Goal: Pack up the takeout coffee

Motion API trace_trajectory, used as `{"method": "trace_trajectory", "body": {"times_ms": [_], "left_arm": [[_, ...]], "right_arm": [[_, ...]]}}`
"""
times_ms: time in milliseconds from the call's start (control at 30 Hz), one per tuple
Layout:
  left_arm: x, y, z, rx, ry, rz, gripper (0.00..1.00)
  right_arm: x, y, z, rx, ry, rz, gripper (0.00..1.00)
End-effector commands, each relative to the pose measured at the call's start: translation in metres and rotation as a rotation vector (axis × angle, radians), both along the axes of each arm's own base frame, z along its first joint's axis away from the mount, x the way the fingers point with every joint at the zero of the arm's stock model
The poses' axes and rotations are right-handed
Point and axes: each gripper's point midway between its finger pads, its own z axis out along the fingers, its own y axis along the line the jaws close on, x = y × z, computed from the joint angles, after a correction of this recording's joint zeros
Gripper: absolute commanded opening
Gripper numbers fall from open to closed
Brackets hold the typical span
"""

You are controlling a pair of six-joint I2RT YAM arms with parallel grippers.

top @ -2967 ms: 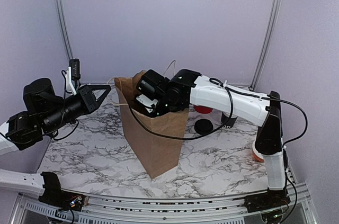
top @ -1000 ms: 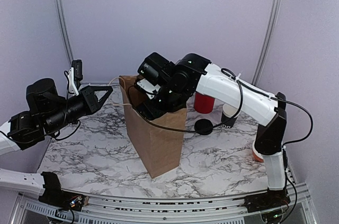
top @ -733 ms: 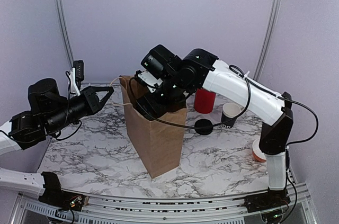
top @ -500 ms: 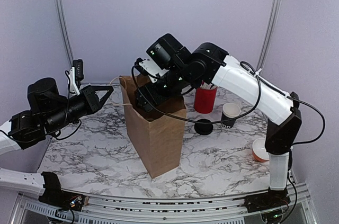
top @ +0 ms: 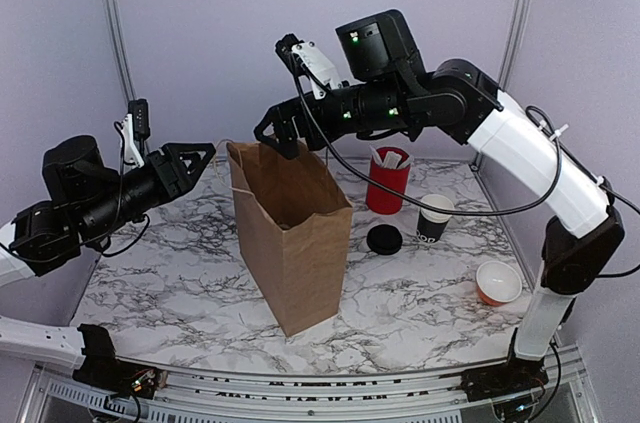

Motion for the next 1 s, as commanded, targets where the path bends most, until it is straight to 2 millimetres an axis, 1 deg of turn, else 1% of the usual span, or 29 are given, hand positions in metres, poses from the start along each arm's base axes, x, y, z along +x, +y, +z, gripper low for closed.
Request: {"method": "trace_trajectory", "body": {"times_ms": [0,100,167,200,233,333,400,500,667,700,733,833,867,967], "left_arm": [[0.000,0.005,0.023,-0.024,-0.040,0.022,0.63],[0.000,0.010,0.029,-0.022,-0.055,0.039,0.82],[0.001,0.015,0.034,-0.017,-0.066,0.060,0.95],[0.002,0.019,0.036,-0.012,-0.071,0.076,0.99],[0.002,0.022,0.039,-0.009,-0.081,0.090,0.99],[0.004,0.033,0.048,0.016,-0.104,0.138,0.99],[0.006,0.040,0.052,0.042,-0.118,0.176,0.99],[0.009,0.051,0.055,0.079,-0.128,0.233,0.99],[0.025,0.077,0.050,0.140,-0.100,0.350,0.99],[0.030,0.083,0.046,0.154,-0.083,0.372,0.99],[0.035,0.088,0.041,0.172,-0.062,0.383,0.99],[0.054,0.102,0.024,0.196,0.001,0.401,0.99],[0.063,0.112,0.016,0.206,0.024,0.421,0.99],[0.081,0.122,-0.011,0.240,0.102,0.413,0.99]], "right_arm": [[-0.008,-0.002,0.042,0.124,-0.095,0.026,1.00],[-0.008,-0.010,0.056,0.153,-0.131,0.014,1.00],[-0.006,-0.019,0.066,0.167,-0.163,-0.016,1.00],[-0.004,-0.024,0.069,0.172,-0.177,-0.034,1.00],[-0.003,-0.031,0.074,0.180,-0.190,-0.057,1.00],[0.010,-0.049,0.077,0.202,-0.182,-0.118,1.00],[0.020,-0.063,0.077,0.217,-0.165,-0.156,1.00],[0.035,-0.086,0.070,0.234,-0.140,-0.209,1.00],[0.056,-0.127,0.050,0.248,-0.104,-0.299,1.00],[0.062,-0.135,0.039,0.240,-0.088,-0.321,1.00],[0.069,-0.146,0.031,0.236,-0.077,-0.350,1.00],[0.081,-0.172,0.009,0.233,-0.040,-0.408,0.99],[0.087,-0.185,-0.003,0.222,-0.025,-0.440,0.98],[0.103,-0.214,-0.033,0.208,0.021,-0.508,0.97]]}}
